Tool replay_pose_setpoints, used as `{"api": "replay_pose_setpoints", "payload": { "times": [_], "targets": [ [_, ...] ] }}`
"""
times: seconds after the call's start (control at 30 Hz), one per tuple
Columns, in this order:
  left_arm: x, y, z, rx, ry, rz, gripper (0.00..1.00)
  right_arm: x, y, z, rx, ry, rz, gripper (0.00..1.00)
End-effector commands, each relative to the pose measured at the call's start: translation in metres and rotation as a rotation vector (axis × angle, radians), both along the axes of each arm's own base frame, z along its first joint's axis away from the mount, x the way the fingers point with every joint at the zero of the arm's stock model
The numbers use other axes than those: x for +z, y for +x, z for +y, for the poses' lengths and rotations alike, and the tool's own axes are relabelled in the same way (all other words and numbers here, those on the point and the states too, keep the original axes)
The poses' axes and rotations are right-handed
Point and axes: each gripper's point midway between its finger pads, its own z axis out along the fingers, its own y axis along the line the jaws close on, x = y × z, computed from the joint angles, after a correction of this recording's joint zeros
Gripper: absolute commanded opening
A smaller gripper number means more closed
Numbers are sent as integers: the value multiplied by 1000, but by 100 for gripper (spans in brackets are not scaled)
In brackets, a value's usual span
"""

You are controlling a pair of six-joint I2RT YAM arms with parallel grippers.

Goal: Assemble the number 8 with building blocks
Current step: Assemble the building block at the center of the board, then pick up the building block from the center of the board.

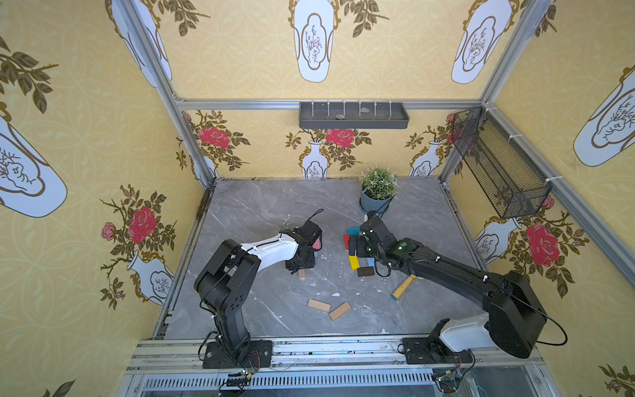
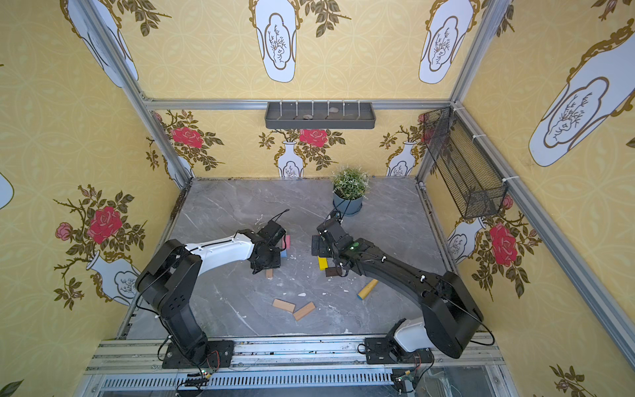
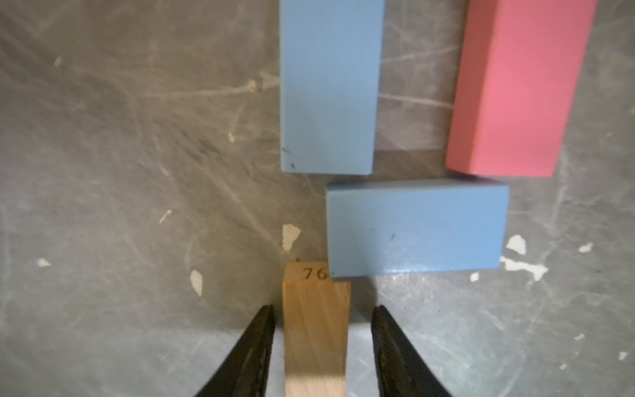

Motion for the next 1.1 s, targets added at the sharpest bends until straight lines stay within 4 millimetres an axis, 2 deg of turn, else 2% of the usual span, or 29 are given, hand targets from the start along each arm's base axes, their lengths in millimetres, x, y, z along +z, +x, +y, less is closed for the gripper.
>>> {"api": "replay_pose_setpoints", "payload": {
  "times": [0.0, 0.13, 0.3, 0.47, 0.6, 0.73, 0.83, 1.07],
  "targets": [
    [0, -11, 9, 15, 23, 32, 51, 2, 2, 3, -2, 17, -8, 98],
    [15, -15, 10, 16, -9, 5, 54, 3, 0, 3, 3, 23, -1, 98],
    [46, -18, 12, 12, -50, -58, 62, 0, -11, 11, 73, 40, 29, 98],
    [73, -23, 20, 17, -80, -133, 71, 1, -42, 35, 282, 73, 41, 98],
    [89, -26, 31, 21, -77, -187, 80, -3, -66, 53, 431, -3, 64, 98],
    [100, -28, 40, 31, -77, -221, 89, -18, -100, 82, 627, -104, 93, 98],
    [104, -29, 47, 44, -79, -240, 92, -34, -123, 101, 755, -123, 140, 99],
    [105, -34, 60, 71, -80, -256, 93, -66, -154, 123, 920, -221, 189, 97]
  ]
}}
